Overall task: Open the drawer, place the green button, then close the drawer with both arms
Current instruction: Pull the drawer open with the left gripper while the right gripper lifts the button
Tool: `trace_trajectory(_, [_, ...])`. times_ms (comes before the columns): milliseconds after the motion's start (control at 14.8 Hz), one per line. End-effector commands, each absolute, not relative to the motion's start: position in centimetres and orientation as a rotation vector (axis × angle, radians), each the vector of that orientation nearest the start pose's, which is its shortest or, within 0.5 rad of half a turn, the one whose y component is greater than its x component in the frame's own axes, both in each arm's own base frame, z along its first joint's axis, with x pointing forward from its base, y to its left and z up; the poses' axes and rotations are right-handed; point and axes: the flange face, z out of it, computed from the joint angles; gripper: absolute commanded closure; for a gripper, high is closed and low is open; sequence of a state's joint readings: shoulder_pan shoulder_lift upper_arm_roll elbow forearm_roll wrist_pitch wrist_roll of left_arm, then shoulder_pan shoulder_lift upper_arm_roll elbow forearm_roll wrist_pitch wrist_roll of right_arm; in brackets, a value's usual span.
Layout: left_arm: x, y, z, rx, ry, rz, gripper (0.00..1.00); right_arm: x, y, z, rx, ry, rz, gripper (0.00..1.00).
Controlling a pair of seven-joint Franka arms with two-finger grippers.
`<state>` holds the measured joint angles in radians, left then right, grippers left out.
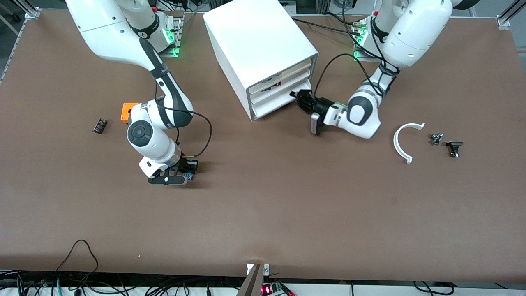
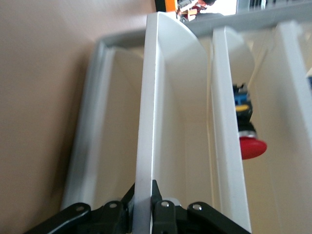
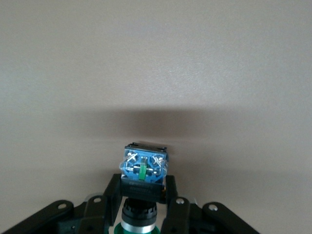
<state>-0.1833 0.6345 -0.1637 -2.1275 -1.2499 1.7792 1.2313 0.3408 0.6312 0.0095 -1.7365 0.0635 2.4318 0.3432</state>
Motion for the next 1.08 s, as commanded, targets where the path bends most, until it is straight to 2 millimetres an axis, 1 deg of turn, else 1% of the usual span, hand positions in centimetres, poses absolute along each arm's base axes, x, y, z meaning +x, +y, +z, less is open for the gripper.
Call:
trace_trajectory(0, [49.8,-21.9,13.3,1.829,-0.549,-0.263,1.00,64.0,25.2,25.7,-3.079,0.199,-0.006,1.00])
trace_trajectory(67, [51.5,-21.1,13.8,1.858,-0.559,-0.265,1.00,64.2,25.3,26.7,-3.080,0.248,0.008,1.00])
trace_trajectory(135, [53.4,-20.2,14.3,1.885,-0.564,-0.255,1.00,64.6,25.4,27.9,-3.077,0.326,0.023,1.00])
trace_trajectory(202, [54.8,-19.6,14.5,1.904,-0.569,-0.253,1.00,64.9,25.6,29.1,-3.073,0.422,0.033,1.00])
trace_trajectory(337, [56.7,-18.7,14.6,1.929,-0.607,-0.233,1.00,65.1,27.3,31.6,-3.058,0.615,0.032,1.00])
trace_trajectory(404, [57.0,-18.2,14.6,1.933,-0.604,-0.229,1.00,65.1,28.3,32.7,-3.057,0.711,0.004,1.00])
trace_trajectory(472, [56.9,-18.2,14.5,1.931,-0.605,-0.232,0.60,64.8,29.7,33.7,-3.062,0.782,-0.040,1.00])
trace_trajectory(539, [56.7,-18.1,14.6,1.915,-0.605,-0.246,0.01,64.4,31.2,34.6,-3.064,0.842,-0.073,1.00])
trace_trajectory(674, [56.6,-17.7,15.5,1.887,-0.580,-0.288,0.00,63.9,33.3,36.1,-3.019,0.954,-0.108,1.00])
trace_trajectory(742, [56.7,-17.2,16.7,1.886,-0.550,-0.317,0.00,63.6,34.3,36.4,-2.995,0.996,-0.112,1.00])
trace_trajectory(809, [56.8,-16.7,18.2,1.908,-0.539,-0.360,0.00,63.2,35.6,37.4,-2.963,1.036,-0.127,1.00])
trace_trajectory(876, [57.2,-16.3,20.2,1.971,-0.554,-0.406,0.00,63.0,36.9,38.0,-2.928,1.084,-0.142,1.00])
trace_trajectory(944, [57.6,-16.0,22.6,2.034,-0.568,-0.444,0.00,62.6,38.4,38.5,-2.903,1.112,-0.157,1.00])
trace_trajectory(1011, [57.5,-16.3,25.2,2.087,-0.561,-0.508,0.00,61.8,40.0,38.8,-2.895,1.114,-0.167,1.00])
